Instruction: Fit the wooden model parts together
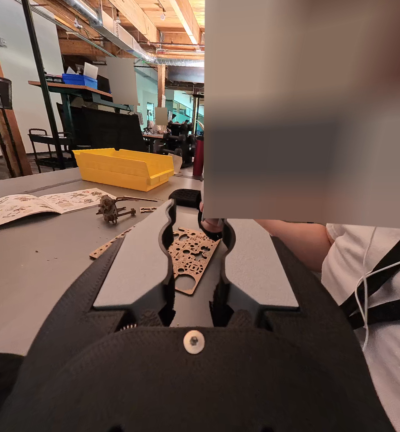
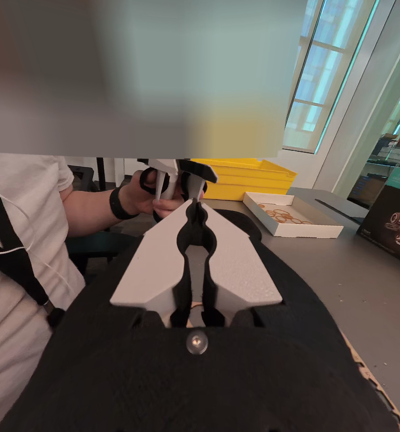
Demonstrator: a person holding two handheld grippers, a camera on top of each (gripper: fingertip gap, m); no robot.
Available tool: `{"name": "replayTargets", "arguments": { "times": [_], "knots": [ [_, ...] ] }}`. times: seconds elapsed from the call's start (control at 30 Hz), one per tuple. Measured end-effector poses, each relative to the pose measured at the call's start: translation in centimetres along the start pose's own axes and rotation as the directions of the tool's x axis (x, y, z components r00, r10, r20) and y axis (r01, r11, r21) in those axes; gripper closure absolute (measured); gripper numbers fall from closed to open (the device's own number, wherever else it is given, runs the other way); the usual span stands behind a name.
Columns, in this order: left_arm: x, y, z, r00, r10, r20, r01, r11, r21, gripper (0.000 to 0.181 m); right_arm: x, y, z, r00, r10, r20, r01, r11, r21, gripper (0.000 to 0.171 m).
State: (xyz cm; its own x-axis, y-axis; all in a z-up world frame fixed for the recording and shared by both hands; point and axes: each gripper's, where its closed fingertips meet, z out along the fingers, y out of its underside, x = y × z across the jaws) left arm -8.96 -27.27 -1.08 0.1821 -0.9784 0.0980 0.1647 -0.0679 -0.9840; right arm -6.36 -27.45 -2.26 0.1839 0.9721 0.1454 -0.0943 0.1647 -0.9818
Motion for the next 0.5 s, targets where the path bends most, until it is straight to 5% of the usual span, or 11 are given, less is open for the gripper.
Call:
{"name": "replayTargets", "arguments": {
  "times": [0.07, 0.1, 0.2, 0.33, 0.5],
  "knots": [
    [0.3, 0.1, 0.1, 1.0, -0.005, -0.008, 0.005, 1.0, 0.004, 0.144, -0.2, 0.1, -0.6, 1.0, -0.001, -0.013, 0.001, 0.999, -0.032, 0.168],
    [0.5, 0.3, 0.2, 1.0, -0.01, -0.014, 0.01, 1.0, 0.004, 0.144, 0.0, 0.3, -1.1, 0.999, -0.003, -0.053, 0.0, 0.998, -0.059, 0.14],
    [0.9, 1.4, 0.4, 0.999, -0.035, -0.03, 0.034, 0.999, -0.011, 0.144, -1.1, 1.6, -4.0, 0.994, -0.016, -0.105, -0.005, 0.981, -0.194, 0.171],
    [1.7, 2.7, 1.2, 0.997, -0.056, -0.061, 0.053, 0.998, -0.043, 0.144, -5.1, 2.4, -8.7, 0.993, -0.057, -0.099, 0.026, 0.957, -0.29, 0.171],
    [2.8, 2.7, 2.7, 0.995, -0.01, -0.101, 0.003, 0.998, -0.07, 0.144, -8.5, 8.0, -14.9, 0.947, 0.053, -0.318, -0.213, 0.843, -0.494, 0.171]
  ]
}}
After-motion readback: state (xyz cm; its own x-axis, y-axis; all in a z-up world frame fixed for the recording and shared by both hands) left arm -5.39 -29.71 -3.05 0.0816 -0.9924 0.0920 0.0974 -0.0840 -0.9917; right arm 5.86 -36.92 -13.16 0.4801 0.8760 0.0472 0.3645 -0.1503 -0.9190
